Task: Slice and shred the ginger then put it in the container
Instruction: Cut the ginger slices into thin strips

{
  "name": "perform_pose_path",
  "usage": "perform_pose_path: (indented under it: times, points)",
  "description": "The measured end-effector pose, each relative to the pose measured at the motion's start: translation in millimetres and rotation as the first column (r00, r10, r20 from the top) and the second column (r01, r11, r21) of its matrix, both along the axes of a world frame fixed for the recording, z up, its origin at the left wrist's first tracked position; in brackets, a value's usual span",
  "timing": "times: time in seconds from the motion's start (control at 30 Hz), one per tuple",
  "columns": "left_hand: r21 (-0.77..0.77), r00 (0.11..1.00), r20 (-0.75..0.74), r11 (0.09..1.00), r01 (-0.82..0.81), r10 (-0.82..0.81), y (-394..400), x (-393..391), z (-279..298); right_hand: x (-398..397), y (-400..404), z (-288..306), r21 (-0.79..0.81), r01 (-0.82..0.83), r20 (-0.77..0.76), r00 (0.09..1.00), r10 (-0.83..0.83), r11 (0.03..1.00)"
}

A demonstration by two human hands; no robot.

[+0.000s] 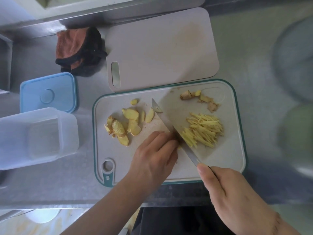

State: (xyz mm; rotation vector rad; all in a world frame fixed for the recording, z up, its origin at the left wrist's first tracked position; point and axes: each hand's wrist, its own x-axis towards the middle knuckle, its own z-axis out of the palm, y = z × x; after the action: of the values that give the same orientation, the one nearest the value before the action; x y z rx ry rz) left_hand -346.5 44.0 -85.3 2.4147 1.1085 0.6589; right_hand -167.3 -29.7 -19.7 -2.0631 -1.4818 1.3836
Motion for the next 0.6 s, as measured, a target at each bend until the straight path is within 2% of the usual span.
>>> perform_pose_path:
  times: [0.6]
  points:
    - [-0.005,0.998,0.057,1.0,0.01,-0.009,-0.3,-3.6,-2.8,-6.7,-2.0,-1.0,-0.054,0.007,-0.027,1.0,-0.009,0.999]
